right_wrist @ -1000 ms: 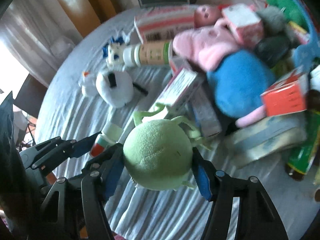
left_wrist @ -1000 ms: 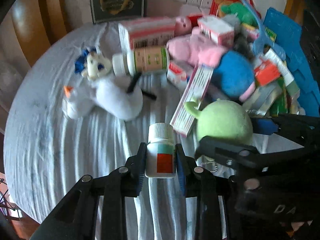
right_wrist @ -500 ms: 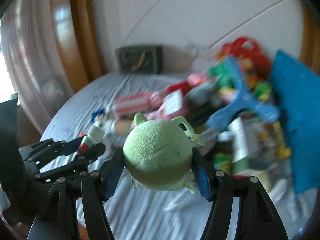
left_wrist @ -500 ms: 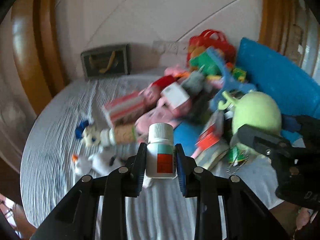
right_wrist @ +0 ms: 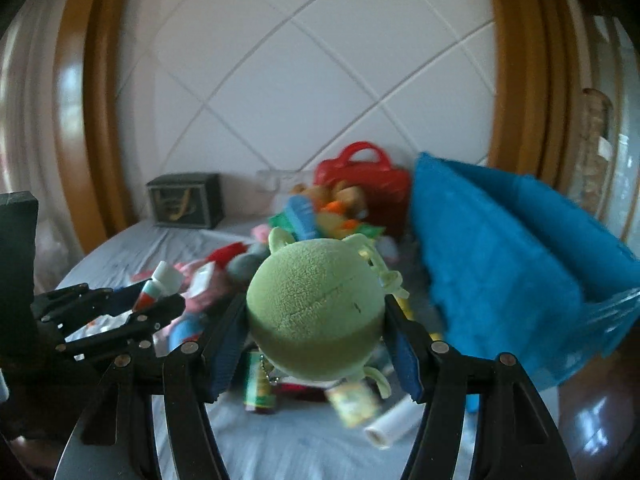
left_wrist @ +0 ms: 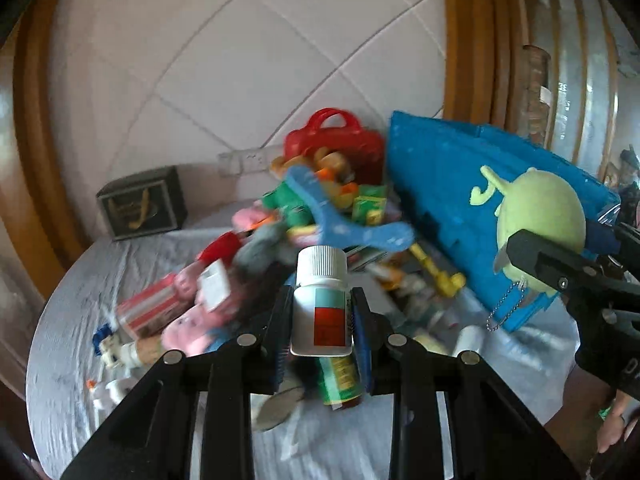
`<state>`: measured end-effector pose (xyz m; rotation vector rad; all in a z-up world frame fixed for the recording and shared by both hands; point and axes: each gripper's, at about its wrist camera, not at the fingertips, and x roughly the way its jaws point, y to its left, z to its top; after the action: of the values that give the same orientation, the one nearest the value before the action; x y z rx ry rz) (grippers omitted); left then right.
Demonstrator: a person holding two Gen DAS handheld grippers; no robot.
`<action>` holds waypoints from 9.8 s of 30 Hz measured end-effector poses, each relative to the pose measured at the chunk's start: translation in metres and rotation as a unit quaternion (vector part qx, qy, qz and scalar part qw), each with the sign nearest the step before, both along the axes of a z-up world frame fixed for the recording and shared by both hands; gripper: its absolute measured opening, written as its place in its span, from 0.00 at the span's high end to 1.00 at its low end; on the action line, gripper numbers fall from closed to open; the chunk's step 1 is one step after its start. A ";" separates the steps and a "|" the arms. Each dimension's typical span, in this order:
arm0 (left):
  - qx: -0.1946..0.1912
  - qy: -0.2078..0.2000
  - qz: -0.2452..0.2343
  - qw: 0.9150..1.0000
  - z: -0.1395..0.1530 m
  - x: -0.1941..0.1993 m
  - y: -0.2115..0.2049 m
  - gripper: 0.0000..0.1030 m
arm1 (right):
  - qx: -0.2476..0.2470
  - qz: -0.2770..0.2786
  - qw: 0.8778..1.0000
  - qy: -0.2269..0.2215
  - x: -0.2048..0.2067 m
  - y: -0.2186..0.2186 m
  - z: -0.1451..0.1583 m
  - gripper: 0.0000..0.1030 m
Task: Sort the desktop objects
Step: 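Lift the medicine bottle and green plush and carry both over the blue bin, then open both tools to drop the bottle and green plush into the bin, then move both tools back over the pile toward the plush toys, then grasp a pink tissue pack with the left tool while the right tool grasps a white wrapped tissue block, then release the pink tissue pack and grasp a grey plush toy with the left tool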
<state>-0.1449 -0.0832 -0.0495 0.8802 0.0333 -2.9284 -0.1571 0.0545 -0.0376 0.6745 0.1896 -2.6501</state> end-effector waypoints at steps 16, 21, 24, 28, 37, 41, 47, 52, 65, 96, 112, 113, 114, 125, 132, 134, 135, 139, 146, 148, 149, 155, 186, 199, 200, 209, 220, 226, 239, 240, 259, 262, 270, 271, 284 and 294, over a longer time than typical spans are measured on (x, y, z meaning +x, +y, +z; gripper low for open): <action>0.005 0.028 -0.044 0.999 0.029 -0.066 0.116 0.74 | -0.025 -0.052 0.998 0.034 -0.056 0.123 0.028 0.37; 0.016 0.037 -0.067 0.997 0.034 -0.077 0.128 0.74 | -0.009 -0.084 0.995 0.052 -0.060 0.139 0.038 0.37; 0.017 0.041 -0.076 0.996 0.039 -0.084 0.137 0.74 | -0.026 -0.101 0.993 0.049 -0.065 0.155 0.041 0.37; 0.012 0.059 -0.079 0.995 0.054 -0.092 0.156 0.74 | -0.045 -0.110 0.992 0.042 -0.081 0.182 0.045 0.37; 0.016 0.101 -0.072 0.992 0.090 -0.142 0.249 0.74 | -0.047 -0.109 0.992 0.047 -0.140 0.277 0.054 0.37; 0.012 0.090 -0.076 0.993 0.093 -0.174 0.306 0.74 | -0.045 -0.104 0.993 0.036 -0.177 0.321 0.048 0.37; 0.004 0.035 -0.068 0.997 0.082 -0.218 0.369 0.74 | -0.013 -0.096 0.995 -0.007 -0.230 0.373 0.023 0.37; 0.003 -0.040 -0.047 0.998 0.059 -0.249 0.397 0.74 | 0.004 -0.080 0.996 -0.049 -0.263 0.404 -0.001 0.37; 0.015 -0.125 -0.012 0.992 0.024 -0.264 0.403 0.74 | 0.037 -0.057 0.994 -0.084 -0.284 0.412 -0.023 0.36; -0.002 -0.090 -0.006 0.996 0.045 -0.238 0.394 0.35 | 0.008 -0.100 0.993 -0.064 -0.264 0.436 -0.002 0.00; -0.002 -0.065 -0.058 0.996 0.068 -0.187 0.381 0.35 | 0.048 -0.124 0.988 -0.076 -0.239 0.419 0.004 0.00; 0.000 -0.067 -0.068 0.995 0.067 -0.184 0.382 0.35 | 0.048 -0.127 0.988 -0.076 -0.236 0.420 0.004 0.00; 0.000 -0.067 -0.072 0.995 0.067 -0.182 0.383 0.35 | 0.049 -0.131 0.987 -0.077 -0.233 0.421 0.005 0.00; 0.005 -0.039 -0.113 0.993 0.077 -0.143 0.359 0.35 | 0.053 -0.156 0.984 -0.068 -0.188 0.405 0.018 0.00; -0.004 -0.020 -0.113 0.993 0.082 -0.111 0.322 0.35 | 0.053 -0.143 0.987 -0.047 -0.149 0.362 0.036 0.00; -0.001 -0.019 -0.109 0.994 0.082 -0.102 0.305 0.35 | 0.050 -0.128 0.990 -0.044 -0.136 0.345 0.041 0.00; 0.001 -0.018 -0.107 0.994 0.082 -0.099 0.299 0.35 | 0.050 -0.121 0.990 -0.042 -0.131 0.337 0.042 0.00; 0.009 -0.013 -0.081 0.997 0.081 -0.082 0.260 0.35 | 0.058 -0.094 0.993 -0.033 -0.116 0.294 0.048 0.00; 0.021 -0.014 -0.011 1.000 0.071 -0.050 0.180 0.35 | 0.070 -0.039 0.996 -0.034 -0.097 0.217 0.046 0.00; 0.020 -0.016 0.004 1.000 0.066 -0.042 0.160 0.35 | 0.073 -0.020 0.997 -0.036 -0.091 0.193 0.043 0.00; 0.018 -0.016 0.012 1.000 0.063 -0.038 0.149 0.35 | 0.073 -0.013 0.997 -0.037 -0.089 0.184 0.041 0.00; 0.011 -0.042 0.061 0.997 0.033 -0.022 0.095 0.35 | 0.081 0.031 0.994 -0.060 -0.081 0.128 0.018 0.00; 0.074 -0.168 0.299 0.937 -0.077 0.023 -0.056 0.35 | 0.098 0.156 0.958 -0.219 -0.171 0.011 -0.116 0.00; 0.039 -0.186 0.276 0.942 -0.087 0.000 -0.232 0.35 | 0.086 0.129 0.964 -0.216 -0.180 -0.142 -0.105 0.00; 0.039 -0.189 0.266 0.945 -0.090 -0.005 -0.245 0.35 | 0.086 0.131 0.963 -0.219 -0.179 -0.156 -0.107 0.00; 0.047 -0.238 0.163 0.956 -0.138 -0.082 -0.310 0.35 | 0.119 0.126 0.953 -0.250 -0.182 -0.267 -0.150 0.00; 0.012 -0.281 0.107 0.954 -0.194 -0.153 -0.332 0.21 | 0.185 0.084 0.945 -0.257 -0.204 -0.307 -0.194 0.01; 0.041 -0.266 0.115 0.956 -0.201 -0.163 -0.348 0.16 | 0.195 0.087 0.942 -0.259 -0.209 -0.316 -0.204 0.28; 0.092 -0.244 0.110 0.959 -0.185 -0.126 -0.343 0.48 | 0.121 0.106 0.955 -0.249 -0.210 -0.312 -0.165 0.51; 0.090 -0.246 0.105 0.959 -0.184 -0.123 -0.339 0.50 | 0.116 0.111 0.957 -0.241 -0.208 -0.313 -0.159 0.51; 0.013 -0.264 0.095 0.960 -0.206 -0.172 -0.349 0.13 | 0.112 0.135 0.954 -0.242 -0.235 -0.345 -0.163 0.51; 0.054 -0.244 0.106 0.962 -0.204 -0.167 -0.361 0.19 | 0.108 0.134 0.954 -0.246 -0.239 -0.345 -0.167 0.51; 0.093 -0.222 0.134 0.961 -0.182 -0.141 -0.360 0.50 | 0.094 0.131 0.963 -0.218 -0.239 -0.342 -0.143 0.51; 0.095 -0.218 0.131 0.962 -0.177 -0.137 -0.358 0.52 | 0.094 0.132 0.964 -0.210 -0.237 -0.343 -0.138 0.51; 0.015 -0.200 0.107 0.974 -0.132 -0.116 -0.339 0.07 | 0.074 0.146 0.968 -0.191 -0.217 -0.335 -0.112 0.51; 0.020 -0.300 0.113 0.947 -0.197 -0.149 -0.369 0.07 | 0.075 0.143 0.966 -0.204 -0.225 -0.335 -0.123 0.51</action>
<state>-0.2937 -0.4522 -0.2465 1.6095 0.1415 -2.3468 -0.3822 -0.2808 -0.1605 1.1314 0.3434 -2.1832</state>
